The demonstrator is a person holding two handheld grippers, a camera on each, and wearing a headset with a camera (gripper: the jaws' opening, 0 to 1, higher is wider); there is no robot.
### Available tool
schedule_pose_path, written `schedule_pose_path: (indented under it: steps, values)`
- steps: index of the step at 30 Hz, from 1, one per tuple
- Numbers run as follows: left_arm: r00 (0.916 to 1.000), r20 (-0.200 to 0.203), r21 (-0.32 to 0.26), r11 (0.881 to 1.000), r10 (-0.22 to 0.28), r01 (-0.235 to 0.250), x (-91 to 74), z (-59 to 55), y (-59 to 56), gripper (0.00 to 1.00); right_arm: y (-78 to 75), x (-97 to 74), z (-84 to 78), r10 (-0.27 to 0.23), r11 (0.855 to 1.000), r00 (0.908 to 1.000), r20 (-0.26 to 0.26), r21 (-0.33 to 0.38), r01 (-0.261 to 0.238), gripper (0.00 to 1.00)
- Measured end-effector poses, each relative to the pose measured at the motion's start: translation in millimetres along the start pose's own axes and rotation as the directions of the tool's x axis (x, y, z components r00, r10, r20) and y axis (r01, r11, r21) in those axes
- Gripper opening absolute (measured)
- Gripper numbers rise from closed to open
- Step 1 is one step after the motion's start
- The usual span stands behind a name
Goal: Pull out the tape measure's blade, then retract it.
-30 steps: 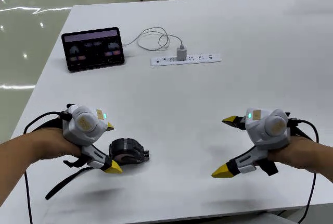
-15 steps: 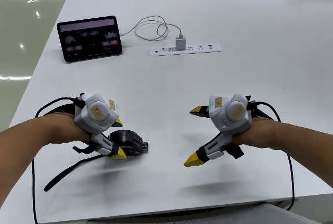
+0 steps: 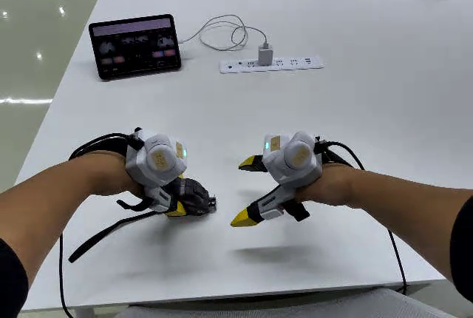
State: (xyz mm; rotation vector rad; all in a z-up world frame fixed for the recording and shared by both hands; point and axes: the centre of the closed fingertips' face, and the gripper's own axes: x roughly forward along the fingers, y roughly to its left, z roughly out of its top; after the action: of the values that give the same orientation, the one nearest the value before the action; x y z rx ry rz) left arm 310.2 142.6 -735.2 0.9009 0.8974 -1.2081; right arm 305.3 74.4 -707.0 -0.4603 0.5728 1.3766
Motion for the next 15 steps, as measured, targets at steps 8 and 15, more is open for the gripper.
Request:
schedule_pose_path:
  steps: [8,15]
  values:
    - [0.9998,-0.018,0.008,1.000,0.003,-0.003,0.1,-0.6,-0.2,0.32,7.2,22.3,-4.6,0.031,0.999,0.9983,-0.049,-0.037,-0.033,0.53]
    - [0.9988,-0.048,0.020,1.000,0.006,-0.005,0.0,-2.2,0.7,0.32,8.4,38.1,-9.2,0.039,0.995,0.9948,-0.094,-0.093,-0.048,0.40]
